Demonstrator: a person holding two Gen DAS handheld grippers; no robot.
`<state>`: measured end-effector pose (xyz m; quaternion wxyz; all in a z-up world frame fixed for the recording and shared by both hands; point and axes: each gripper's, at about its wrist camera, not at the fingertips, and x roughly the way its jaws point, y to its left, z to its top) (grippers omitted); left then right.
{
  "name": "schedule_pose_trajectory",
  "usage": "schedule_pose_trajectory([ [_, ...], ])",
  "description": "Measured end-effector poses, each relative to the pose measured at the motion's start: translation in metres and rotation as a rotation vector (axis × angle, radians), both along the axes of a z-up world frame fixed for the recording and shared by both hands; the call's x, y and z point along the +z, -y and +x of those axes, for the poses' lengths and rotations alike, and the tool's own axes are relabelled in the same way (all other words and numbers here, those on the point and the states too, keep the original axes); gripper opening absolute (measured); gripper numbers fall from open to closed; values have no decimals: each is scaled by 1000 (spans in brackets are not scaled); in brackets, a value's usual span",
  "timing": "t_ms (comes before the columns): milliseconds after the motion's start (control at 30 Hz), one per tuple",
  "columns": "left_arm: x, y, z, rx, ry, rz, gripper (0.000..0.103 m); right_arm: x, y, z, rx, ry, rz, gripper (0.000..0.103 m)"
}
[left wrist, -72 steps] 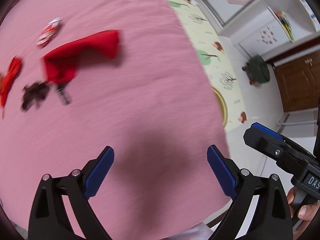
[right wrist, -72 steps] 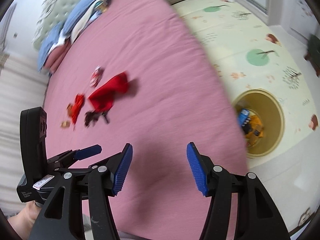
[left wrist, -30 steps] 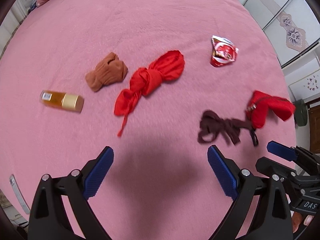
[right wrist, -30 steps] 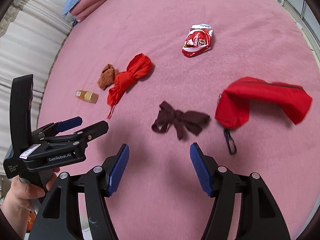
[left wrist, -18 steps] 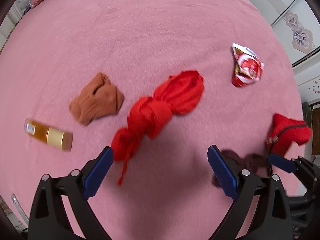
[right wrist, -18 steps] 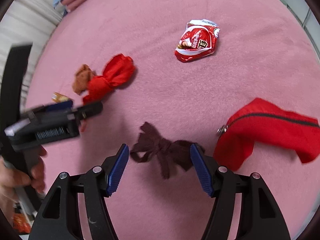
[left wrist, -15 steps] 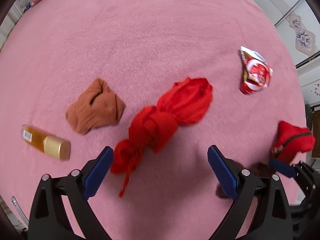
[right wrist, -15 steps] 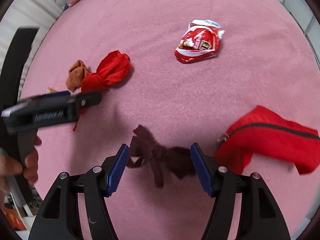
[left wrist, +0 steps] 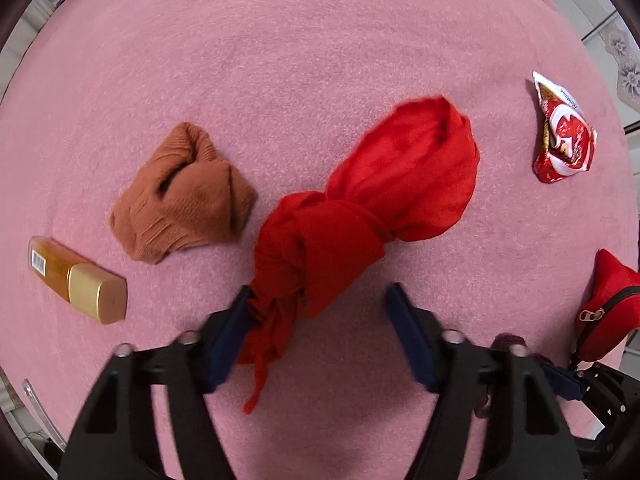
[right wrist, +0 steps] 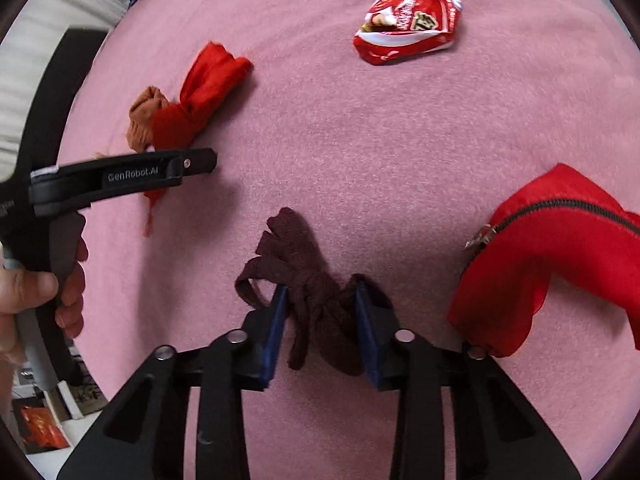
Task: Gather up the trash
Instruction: 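Grasp the red scarf with left tool while right grasps dark brown glove, then carry the scarf and dark glove over the yellow bin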
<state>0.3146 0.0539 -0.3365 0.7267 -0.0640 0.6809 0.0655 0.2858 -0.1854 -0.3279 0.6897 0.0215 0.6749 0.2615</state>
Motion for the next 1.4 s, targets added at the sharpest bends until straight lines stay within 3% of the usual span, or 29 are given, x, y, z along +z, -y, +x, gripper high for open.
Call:
schedule_pose_trajectory([
  [33,2,-1,-1,2,4,-2,49,1,2,0,-2,2,10,28],
  [100,5,-5,-5,9,4,-17,29,6,4,-2,-7,7,32,27],
  [233,11,-14,-21,33,3,-68,12,17,9,-6,-38,10,78,27],
  [533,27,-13,-66,61,38,-177,10,38,8,-32,-68,10,116,27],
  [833,57,22,-127,55,40,-269,10,65,25,-68,-94,25,144,27],
  [1100,73,65,-180,2,30,-327,9,88,66,-112,-151,53,139,27],
  [1400,95,130,-203,-109,24,-368,8,104,146,-162,-301,63,131,27],
])
